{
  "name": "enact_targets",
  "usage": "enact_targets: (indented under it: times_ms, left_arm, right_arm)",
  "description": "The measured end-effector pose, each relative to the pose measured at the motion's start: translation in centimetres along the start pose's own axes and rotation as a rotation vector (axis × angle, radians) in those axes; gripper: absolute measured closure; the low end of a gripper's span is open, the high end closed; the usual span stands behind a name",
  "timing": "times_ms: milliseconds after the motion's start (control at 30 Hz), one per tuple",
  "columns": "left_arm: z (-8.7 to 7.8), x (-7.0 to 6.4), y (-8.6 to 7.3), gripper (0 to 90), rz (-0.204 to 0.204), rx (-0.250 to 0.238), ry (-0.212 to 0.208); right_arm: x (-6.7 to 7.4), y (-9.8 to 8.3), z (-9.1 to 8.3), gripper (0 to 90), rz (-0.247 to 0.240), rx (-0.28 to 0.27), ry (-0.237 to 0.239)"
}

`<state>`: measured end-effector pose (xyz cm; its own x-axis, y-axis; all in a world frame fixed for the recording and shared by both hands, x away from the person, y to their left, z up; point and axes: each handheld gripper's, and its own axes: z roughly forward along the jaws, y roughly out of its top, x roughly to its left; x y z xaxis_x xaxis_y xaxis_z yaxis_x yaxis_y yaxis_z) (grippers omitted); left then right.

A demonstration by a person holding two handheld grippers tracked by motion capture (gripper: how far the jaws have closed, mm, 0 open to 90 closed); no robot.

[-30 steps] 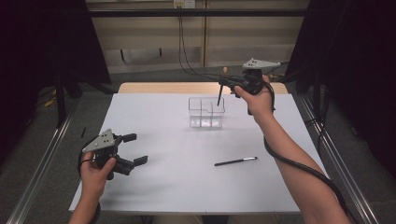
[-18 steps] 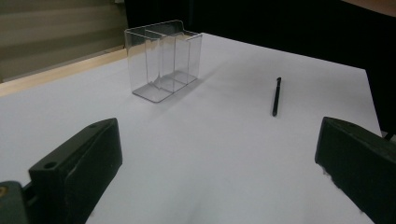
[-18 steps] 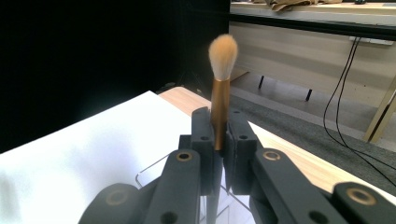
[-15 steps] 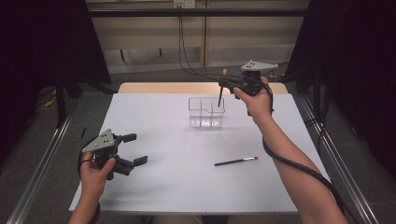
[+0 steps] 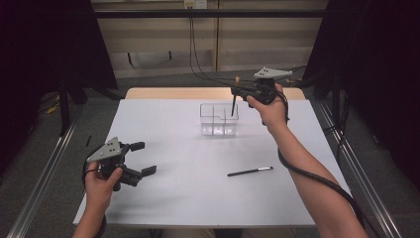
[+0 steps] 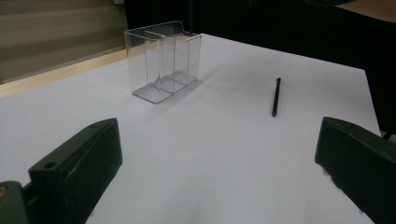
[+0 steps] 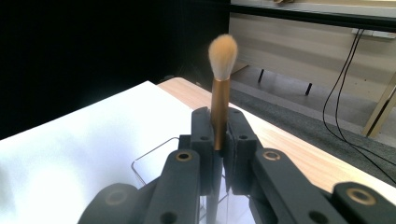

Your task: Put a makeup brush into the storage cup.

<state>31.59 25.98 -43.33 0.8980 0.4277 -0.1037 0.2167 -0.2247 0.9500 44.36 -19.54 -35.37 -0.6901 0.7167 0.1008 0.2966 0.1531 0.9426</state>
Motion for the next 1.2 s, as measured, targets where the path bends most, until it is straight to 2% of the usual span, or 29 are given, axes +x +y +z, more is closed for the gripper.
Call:
enact_targets:
  times_ms: [1200]
  left_arm:
    - [0.1, -0.1, 0.0, 0.7, 0.005, 0.006, -0.005]
  right_arm:
    - [-0.3, -1.7, 0.7, 83.8, 0.005, 0.02, -0.008]
